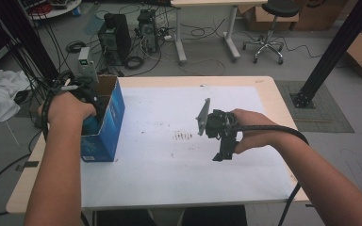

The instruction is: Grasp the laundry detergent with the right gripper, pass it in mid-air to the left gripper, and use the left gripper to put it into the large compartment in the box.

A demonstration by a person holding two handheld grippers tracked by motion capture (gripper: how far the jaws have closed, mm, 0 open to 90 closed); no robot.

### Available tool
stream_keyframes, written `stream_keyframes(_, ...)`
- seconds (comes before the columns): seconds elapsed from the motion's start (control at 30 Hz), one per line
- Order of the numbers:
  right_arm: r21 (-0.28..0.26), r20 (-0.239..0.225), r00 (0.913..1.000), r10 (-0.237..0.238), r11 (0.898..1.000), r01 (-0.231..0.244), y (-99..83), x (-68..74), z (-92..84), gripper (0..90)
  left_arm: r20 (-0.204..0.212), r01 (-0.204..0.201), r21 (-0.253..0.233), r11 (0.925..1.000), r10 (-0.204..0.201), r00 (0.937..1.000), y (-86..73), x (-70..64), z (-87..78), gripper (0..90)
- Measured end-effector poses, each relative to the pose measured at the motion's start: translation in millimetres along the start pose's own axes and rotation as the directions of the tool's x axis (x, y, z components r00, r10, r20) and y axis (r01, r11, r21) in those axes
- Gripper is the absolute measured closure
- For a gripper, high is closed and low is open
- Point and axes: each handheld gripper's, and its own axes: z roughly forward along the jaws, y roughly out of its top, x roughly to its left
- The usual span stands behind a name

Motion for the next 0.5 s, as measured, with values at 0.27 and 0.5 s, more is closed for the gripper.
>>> stream_keyframes(0.27,0.003,-0.006,0.9999,0.009,1.0,-0.009,-1.7,0.0,0.3,0.0,-0.009,-0.013,0.012,0.9998,0.013,0.9999,2.1,-0.4,13.5,38.7)
stream_keyframes(0.5,0.008,-0.006,1.0,0.006,1.0,-0.006,-0.7,0.6,0.1,0.0,-0.007,-0.009,-0.002,1.0,0.009,0.9999,2.1,2.1,16.2,38.7)
